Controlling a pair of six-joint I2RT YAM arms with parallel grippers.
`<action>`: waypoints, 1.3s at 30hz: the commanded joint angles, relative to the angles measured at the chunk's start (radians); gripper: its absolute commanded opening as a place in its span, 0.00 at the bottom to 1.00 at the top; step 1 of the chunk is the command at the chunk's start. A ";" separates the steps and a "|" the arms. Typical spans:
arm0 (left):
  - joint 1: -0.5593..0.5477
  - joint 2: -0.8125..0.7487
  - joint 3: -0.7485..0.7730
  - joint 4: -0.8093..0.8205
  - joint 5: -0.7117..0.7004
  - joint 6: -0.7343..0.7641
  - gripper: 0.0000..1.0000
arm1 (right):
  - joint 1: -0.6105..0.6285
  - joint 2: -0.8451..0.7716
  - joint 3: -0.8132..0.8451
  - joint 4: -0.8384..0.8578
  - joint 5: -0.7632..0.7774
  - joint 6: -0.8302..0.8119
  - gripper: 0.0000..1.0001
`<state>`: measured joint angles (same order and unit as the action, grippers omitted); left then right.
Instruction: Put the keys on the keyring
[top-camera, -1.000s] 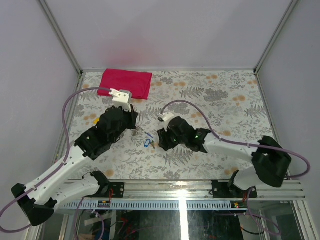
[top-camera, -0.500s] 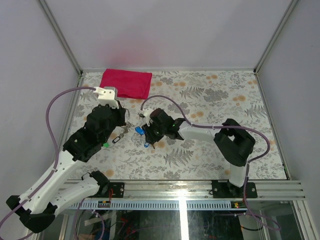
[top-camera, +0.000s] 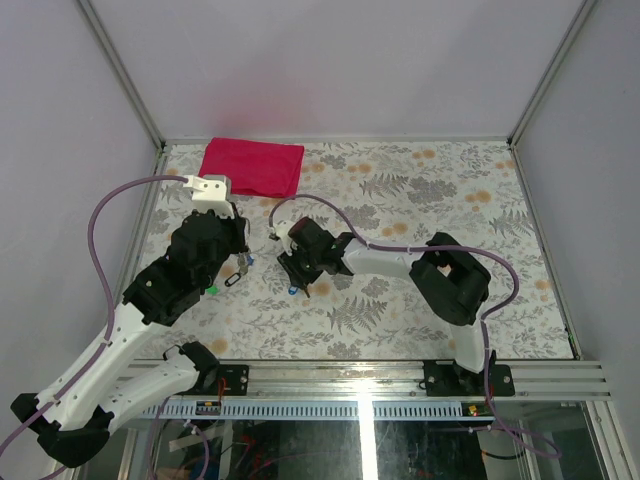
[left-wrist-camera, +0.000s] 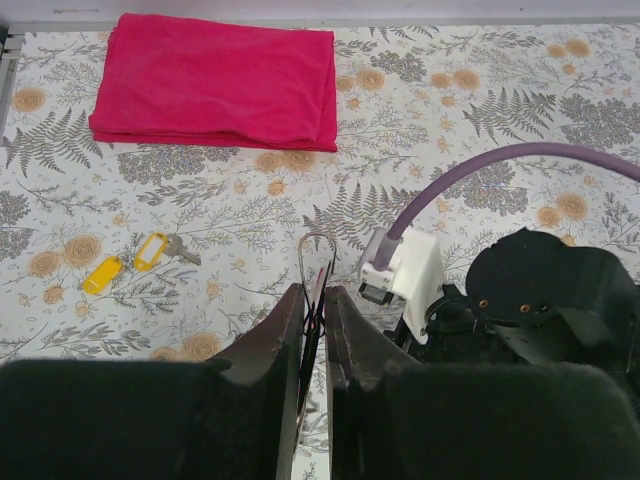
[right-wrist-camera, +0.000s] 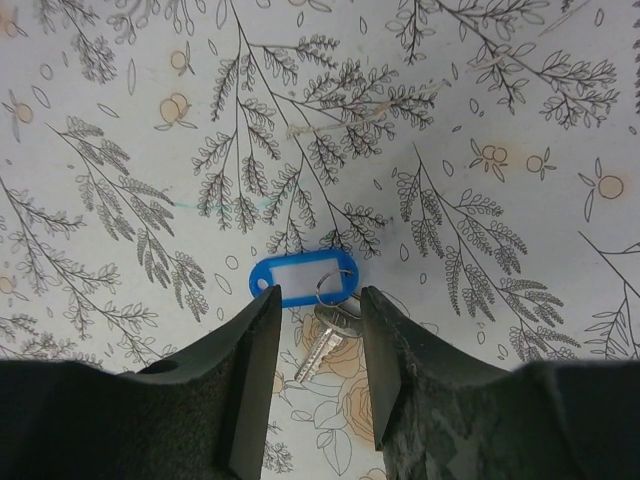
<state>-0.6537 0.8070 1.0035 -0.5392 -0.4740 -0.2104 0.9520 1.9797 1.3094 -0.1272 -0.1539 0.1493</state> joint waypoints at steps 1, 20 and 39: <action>0.006 -0.002 0.024 0.010 -0.015 0.011 0.00 | 0.024 0.035 0.064 -0.050 0.054 -0.051 0.44; 0.007 -0.002 0.021 0.008 -0.018 0.023 0.00 | 0.054 0.093 0.124 -0.122 0.117 -0.094 0.31; 0.007 -0.097 -0.011 0.109 0.147 0.021 0.07 | 0.054 -0.239 -0.055 -0.077 0.107 -0.051 0.00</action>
<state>-0.6533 0.7521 0.9955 -0.5285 -0.4191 -0.1936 0.9958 1.9285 1.3014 -0.2382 -0.0422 0.0818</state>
